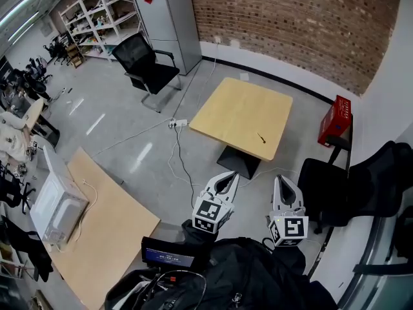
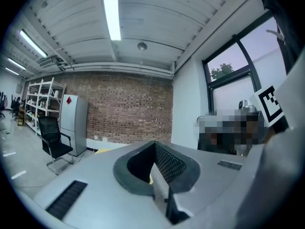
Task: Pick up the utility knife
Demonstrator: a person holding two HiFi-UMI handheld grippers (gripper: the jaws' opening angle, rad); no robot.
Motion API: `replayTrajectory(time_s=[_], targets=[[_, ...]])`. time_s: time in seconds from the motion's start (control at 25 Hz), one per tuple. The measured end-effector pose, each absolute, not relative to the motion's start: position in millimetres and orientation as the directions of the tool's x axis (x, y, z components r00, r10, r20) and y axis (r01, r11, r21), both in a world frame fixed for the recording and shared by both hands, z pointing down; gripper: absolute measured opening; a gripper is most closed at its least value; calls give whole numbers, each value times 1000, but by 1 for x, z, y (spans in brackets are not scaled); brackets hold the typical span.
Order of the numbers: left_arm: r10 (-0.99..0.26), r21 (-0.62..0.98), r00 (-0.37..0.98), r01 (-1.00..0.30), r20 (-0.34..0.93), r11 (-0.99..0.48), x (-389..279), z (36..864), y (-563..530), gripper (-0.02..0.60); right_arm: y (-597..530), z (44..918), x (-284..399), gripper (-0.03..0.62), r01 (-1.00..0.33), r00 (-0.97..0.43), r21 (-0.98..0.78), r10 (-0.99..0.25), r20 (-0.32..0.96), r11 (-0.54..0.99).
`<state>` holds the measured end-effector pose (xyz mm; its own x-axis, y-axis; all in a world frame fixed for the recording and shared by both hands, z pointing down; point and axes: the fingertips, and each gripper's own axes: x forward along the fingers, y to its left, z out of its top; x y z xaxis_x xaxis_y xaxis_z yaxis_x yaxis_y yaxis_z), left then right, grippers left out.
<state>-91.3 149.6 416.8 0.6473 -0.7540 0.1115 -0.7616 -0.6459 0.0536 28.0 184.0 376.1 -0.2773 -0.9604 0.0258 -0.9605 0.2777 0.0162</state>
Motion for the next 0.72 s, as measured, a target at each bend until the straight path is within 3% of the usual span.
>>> replayTrajectory(time_s=[0.72], targets=[[-737,106,656,-754,161,-648,-116,445,159,0,197,399,-2,3,-961,-272,21,-957,97,276]])
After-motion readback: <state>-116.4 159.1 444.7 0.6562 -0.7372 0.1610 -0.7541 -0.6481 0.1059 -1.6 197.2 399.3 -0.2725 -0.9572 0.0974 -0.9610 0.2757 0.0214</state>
